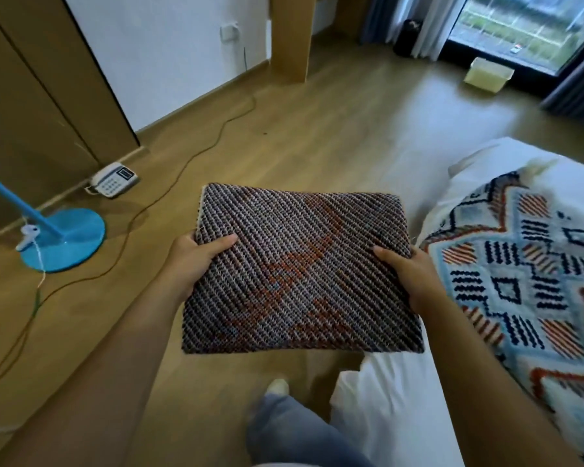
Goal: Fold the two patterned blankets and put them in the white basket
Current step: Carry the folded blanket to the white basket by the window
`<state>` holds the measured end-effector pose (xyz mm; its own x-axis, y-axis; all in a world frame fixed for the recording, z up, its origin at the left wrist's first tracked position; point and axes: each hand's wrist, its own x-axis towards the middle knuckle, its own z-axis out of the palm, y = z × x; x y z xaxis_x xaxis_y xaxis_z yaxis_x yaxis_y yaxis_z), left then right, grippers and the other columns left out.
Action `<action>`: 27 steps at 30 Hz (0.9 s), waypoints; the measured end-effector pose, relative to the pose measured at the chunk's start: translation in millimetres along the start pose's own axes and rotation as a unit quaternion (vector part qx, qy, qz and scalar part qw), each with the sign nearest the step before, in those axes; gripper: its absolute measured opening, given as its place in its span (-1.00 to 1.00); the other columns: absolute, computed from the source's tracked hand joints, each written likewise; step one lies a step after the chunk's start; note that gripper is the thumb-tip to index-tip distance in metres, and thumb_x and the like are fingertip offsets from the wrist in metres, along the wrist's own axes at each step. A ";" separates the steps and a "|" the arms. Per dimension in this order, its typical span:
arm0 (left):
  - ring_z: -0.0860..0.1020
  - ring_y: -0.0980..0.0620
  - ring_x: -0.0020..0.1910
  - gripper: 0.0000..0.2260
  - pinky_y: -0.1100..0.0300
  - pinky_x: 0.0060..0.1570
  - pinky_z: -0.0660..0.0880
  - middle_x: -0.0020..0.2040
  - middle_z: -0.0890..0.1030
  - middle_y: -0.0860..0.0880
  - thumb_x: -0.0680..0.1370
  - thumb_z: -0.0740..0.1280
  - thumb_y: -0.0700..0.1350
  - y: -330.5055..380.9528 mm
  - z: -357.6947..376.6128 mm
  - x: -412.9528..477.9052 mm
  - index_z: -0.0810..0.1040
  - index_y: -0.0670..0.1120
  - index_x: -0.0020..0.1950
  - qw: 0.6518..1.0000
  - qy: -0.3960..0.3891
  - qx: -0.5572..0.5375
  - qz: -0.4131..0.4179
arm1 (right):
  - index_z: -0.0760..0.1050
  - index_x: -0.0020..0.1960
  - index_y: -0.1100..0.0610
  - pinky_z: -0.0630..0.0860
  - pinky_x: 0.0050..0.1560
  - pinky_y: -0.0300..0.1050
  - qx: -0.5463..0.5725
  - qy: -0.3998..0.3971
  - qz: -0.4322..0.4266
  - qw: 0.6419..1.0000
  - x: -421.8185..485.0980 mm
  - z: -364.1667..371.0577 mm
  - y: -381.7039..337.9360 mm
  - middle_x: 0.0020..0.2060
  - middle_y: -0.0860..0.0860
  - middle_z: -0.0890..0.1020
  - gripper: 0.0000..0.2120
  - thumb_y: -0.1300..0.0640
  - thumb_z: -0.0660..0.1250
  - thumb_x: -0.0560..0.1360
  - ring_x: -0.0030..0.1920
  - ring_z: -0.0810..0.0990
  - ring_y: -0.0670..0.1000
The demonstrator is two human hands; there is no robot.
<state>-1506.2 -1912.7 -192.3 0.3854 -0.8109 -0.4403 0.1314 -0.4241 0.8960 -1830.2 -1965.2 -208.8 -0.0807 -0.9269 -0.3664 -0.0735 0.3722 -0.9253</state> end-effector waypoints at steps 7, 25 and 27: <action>0.59 0.05 -0.17 -0.67 0.15 -0.12 0.49 -0.15 0.59 0.03 0.37 0.51 -0.09 86.8 69.3 145.8 0.47 -0.05 0.05 0.998 -0.055 0.022 0.011 | 0.50 0.08 0.08 0.53 -0.29 -0.27 0.020 0.058 0.005 0.998 125.5 6.3 -60.7 -0.15 -0.08 0.63 -0.68 0.08 0.47 0.38 -0.16 0.63 -0.08; 0.61 -0.03 -0.11 -0.67 0.11 -0.07 0.53 -0.06 0.62 -0.06 0.39 0.49 -0.10 263.0 350.1 488.7 0.48 -0.11 0.09 0.950 -0.281 0.137 0.011 | 0.49 0.15 0.12 0.51 -0.23 -0.20 0.106 0.274 0.058 0.954 424.5 -49.9 -168.0 -0.08 0.00 0.63 -0.62 0.07 0.47 0.38 -0.12 0.62 -0.02; 0.62 -0.06 -0.08 -0.65 0.08 -0.03 0.53 -0.03 0.63 -0.09 0.39 0.49 -0.09 275.3 397.1 520.8 0.51 -0.13 0.11 0.945 -0.293 0.147 0.011 | 0.49 0.13 0.13 0.52 -0.22 -0.19 0.103 0.295 0.058 0.948 466.0 -74.6 -178.1 -0.08 0.00 0.63 -0.62 0.07 0.48 0.37 -0.12 0.62 -0.03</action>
<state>-1632.0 -2611.9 -197.4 -0.1982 -0.8685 -0.4544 -0.1633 -0.4279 0.8890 -1928.8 -2459.9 -207.5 -0.6221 -0.6703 -0.4046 0.1605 0.3967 -0.9038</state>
